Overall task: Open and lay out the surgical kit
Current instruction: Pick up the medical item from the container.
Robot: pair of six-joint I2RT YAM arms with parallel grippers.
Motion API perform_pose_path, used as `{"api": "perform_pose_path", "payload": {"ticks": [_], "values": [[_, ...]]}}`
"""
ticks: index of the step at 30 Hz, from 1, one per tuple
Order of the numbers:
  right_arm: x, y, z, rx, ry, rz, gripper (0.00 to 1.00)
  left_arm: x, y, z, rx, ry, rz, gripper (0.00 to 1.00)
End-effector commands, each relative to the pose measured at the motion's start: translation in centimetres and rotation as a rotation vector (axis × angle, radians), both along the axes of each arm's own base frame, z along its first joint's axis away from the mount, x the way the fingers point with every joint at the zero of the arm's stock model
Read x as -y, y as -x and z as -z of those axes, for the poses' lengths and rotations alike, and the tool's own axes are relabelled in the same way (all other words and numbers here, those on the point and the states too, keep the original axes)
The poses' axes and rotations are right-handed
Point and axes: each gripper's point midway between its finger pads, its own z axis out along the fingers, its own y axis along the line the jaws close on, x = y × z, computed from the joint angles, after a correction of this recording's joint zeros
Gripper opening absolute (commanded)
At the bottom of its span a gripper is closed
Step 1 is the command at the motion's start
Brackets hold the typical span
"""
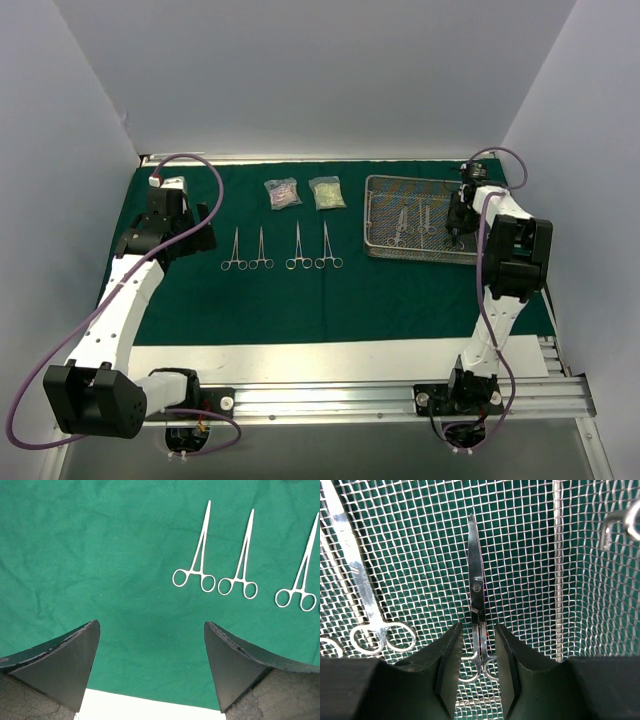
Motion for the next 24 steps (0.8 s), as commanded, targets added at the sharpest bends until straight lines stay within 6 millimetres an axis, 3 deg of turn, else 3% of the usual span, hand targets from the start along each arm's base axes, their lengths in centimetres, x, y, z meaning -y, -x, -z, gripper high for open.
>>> {"api": "perform_pose_path", "payload": {"ticks": [1,8,10,13,17,24], "values": [[-0.1,1.0,1.4,-0.064,0.005,-0.016,0.28,0.4,-0.3,-0.7,0.031,0.016,0.011,0.94],[-0.4,1.7,3.0,-0.110,-0.003,-0.028,0.19,0.5,-0.4,-0.7,0.030,0.017,0.013,0.94],[-0.5,1.7,3.0,-0.114,-0.002,-0.033,0.09,0.6,-0.4,-0.8,0.035,0.019,0.017,0.94],[-0.1,1.4,2.2,-0.098,0.012,-0.036,0.02,0.6,-0.4,-0.9,0.036,0.019,0.018,0.94],[0.0,0.3,-0.3,-0.047,0.028,-0.038,0.00,0.9,-0.4,-1.3,0.027,0.020,0.027,0.94],[0.1,-1.4,-7.2,0.117,0.080,-0.020,0.00,1.2,-0.7,-3.5,0.046,0.026,0.037,0.94]]}}
